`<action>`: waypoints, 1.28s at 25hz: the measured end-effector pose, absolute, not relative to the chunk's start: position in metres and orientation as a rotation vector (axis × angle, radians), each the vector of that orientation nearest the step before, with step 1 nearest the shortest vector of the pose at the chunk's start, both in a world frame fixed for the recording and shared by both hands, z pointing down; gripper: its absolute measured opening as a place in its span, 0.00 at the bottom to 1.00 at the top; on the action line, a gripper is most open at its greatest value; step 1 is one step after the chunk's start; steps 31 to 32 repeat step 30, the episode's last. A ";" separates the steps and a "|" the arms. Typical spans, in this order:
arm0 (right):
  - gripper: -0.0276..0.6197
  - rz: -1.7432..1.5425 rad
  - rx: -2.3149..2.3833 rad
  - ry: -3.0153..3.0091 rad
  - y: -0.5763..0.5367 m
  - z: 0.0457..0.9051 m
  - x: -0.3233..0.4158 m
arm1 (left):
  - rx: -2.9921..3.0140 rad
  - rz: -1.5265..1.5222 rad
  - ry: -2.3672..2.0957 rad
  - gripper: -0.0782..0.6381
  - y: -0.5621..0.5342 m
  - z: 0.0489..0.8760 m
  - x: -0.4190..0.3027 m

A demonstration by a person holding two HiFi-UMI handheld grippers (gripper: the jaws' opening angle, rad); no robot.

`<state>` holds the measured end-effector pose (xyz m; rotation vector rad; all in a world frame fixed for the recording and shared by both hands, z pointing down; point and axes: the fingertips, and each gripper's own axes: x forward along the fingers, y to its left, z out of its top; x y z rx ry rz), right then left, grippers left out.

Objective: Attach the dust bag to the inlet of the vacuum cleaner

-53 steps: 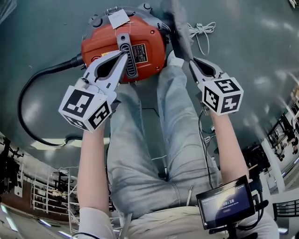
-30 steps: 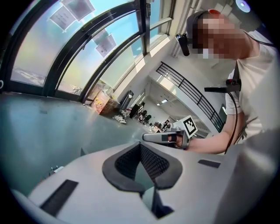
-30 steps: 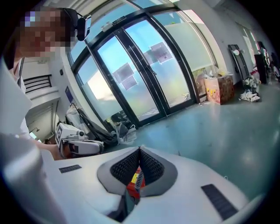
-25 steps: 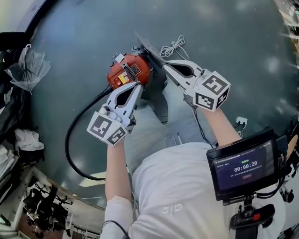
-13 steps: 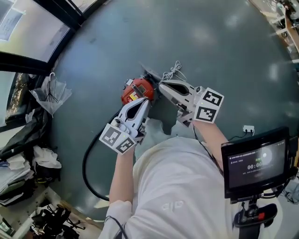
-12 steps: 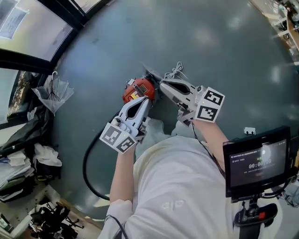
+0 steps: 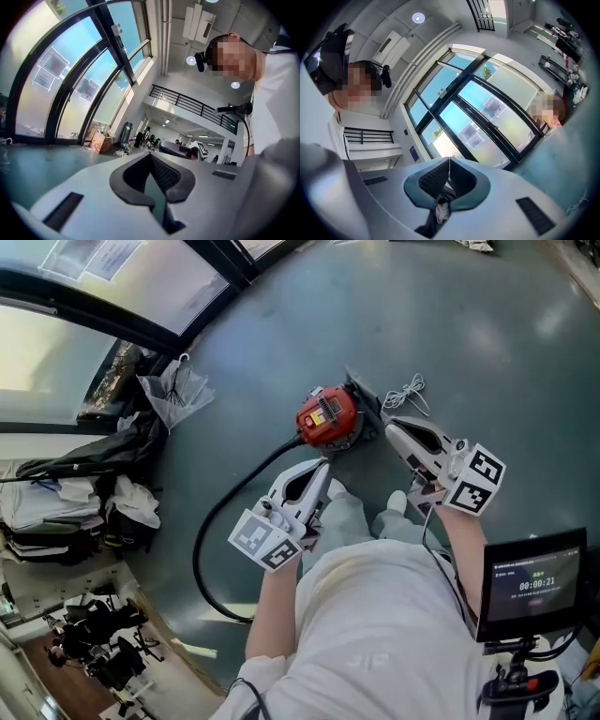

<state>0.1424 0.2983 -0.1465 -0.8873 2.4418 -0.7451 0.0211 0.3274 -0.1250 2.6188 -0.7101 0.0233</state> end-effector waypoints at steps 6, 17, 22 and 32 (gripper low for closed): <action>0.06 -0.656 -0.995 2.434 0.314 -0.135 0.166 | 2.651 0.032 -0.686 0.12 0.341 -0.105 0.042; 0.06 -0.648 -1.071 2.438 0.349 -0.193 0.103 | 2.705 -0.010 -0.651 0.12 0.371 -0.168 0.002; 0.06 -0.628 -1.065 2.449 0.336 -0.191 0.097 | 2.704 -0.048 -0.660 0.12 0.352 -0.165 -0.003; 0.06 -0.621 -1.081 2.436 0.329 -0.205 0.080 | 2.718 -0.081 -0.623 0.12 0.342 -0.188 -0.017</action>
